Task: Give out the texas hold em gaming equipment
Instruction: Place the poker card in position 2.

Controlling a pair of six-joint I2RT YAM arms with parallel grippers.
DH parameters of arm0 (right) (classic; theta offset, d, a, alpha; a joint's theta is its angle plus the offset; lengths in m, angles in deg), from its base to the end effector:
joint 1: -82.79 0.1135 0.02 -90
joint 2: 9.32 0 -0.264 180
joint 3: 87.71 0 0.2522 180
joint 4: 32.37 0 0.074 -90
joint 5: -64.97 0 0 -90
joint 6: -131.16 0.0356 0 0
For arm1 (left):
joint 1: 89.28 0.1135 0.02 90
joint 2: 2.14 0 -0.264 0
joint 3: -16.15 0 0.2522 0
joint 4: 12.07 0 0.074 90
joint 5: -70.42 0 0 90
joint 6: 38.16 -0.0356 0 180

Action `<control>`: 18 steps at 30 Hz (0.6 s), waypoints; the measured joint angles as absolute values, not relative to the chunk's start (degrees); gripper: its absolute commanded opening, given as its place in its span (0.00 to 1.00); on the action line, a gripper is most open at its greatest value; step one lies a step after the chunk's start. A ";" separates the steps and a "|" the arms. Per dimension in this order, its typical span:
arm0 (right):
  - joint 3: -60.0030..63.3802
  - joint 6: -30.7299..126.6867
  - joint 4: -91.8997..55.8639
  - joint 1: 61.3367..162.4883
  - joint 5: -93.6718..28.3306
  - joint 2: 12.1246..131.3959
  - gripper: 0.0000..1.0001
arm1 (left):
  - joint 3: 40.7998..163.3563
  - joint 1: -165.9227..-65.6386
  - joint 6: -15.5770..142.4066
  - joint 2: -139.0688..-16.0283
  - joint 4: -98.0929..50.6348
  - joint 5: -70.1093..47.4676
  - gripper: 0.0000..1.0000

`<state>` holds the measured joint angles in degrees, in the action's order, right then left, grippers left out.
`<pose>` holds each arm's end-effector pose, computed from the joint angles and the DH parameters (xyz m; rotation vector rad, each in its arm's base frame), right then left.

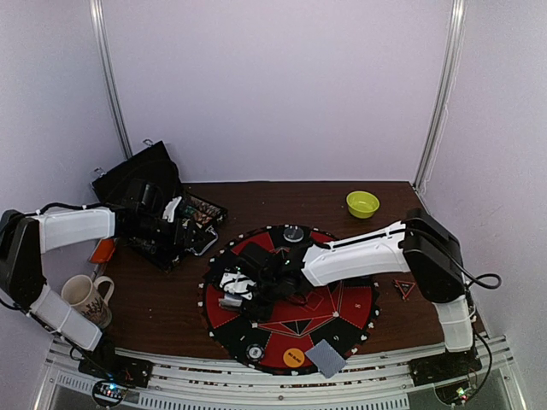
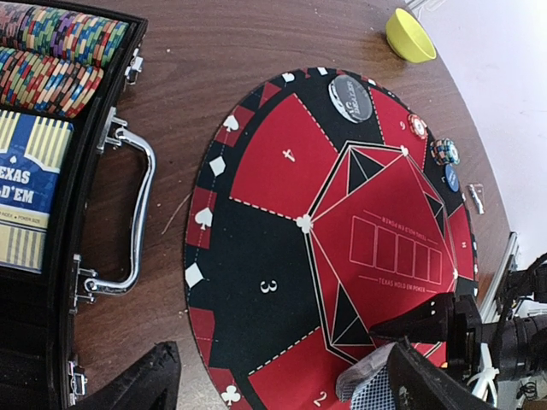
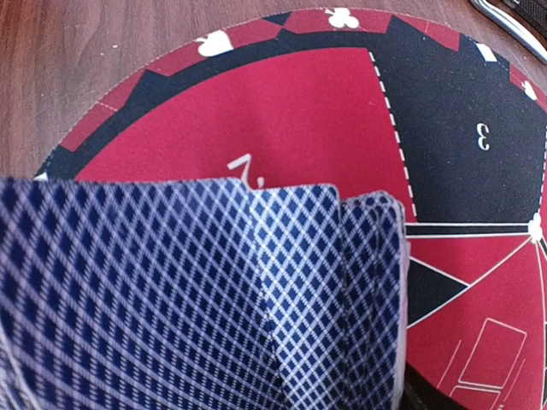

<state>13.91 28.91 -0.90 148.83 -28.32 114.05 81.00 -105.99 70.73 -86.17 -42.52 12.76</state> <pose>0.1870 0.4258 0.1528 -1.6335 1.9681 0.4502 0.2801 -0.1040 0.2139 0.2165 2.4773 -0.9606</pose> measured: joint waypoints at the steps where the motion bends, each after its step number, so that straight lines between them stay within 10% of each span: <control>1: 14.11 28.89 -0.85 148.70 -28.32 114.14 0.76 | 81.00 -105.99 70.60 -86.22 -42.61 12.76 0.87; 18: 15.98 27.43 0.19 148.24 -28.58 114.90 1.00 | 80.74 -105.99 70.10 -86.89 -43.00 13.00 0.86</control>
<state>15.98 27.43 0.19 148.24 -28.58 114.90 80.74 -105.99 70.10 -86.89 -43.00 13.00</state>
